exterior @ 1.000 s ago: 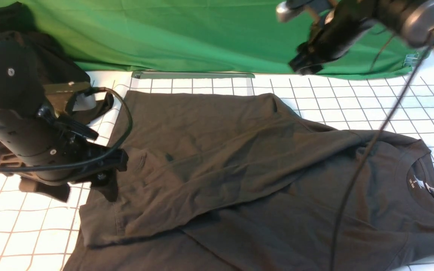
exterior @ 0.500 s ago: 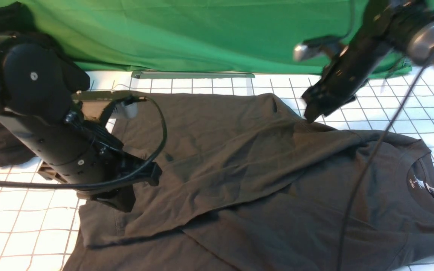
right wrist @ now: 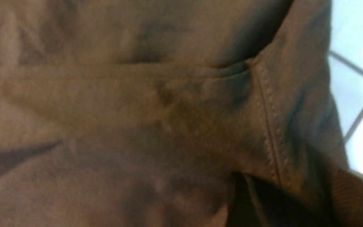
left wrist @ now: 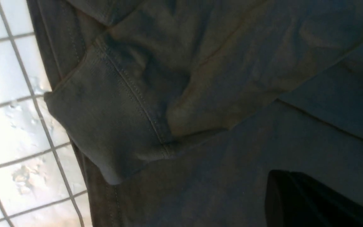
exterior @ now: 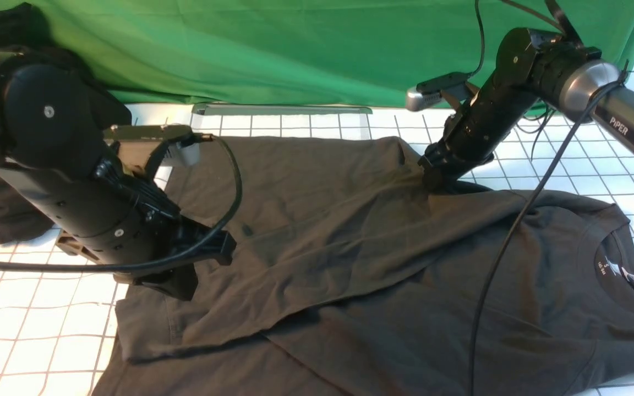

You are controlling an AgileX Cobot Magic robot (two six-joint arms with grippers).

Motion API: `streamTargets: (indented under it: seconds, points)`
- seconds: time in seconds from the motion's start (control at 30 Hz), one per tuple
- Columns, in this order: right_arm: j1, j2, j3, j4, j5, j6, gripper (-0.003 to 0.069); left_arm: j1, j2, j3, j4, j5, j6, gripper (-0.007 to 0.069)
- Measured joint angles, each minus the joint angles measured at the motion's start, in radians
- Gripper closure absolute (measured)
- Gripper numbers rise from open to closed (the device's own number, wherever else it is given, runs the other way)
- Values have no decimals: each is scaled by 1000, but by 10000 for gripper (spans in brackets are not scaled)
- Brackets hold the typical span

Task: Fold a long-sleeved shirt over a white checkered tablecloth.
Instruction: 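Grasp the near edge of the shirt at its hem and shoulder corners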

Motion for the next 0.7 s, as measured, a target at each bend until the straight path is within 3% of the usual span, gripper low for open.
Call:
streamTargets:
  seconds: [0.13, 0.27, 0.37, 0.7]
  points:
    - [1, 6, 0, 0, 2, 0, 323, 0, 0, 0, 0, -3, 0, 628]
    - [1, 6, 0, -3, 2, -6, 542, 0, 0, 0, 0, -3, 0, 627]
    - [-2, 6, 0, -3, -6, -7, 625, 0, 0, 0, 1, -3, 0, 627]
    - [-41, -11, -27, -14, -71, -7, 632, 0, 0, 0, 0, -3, 0, 627]
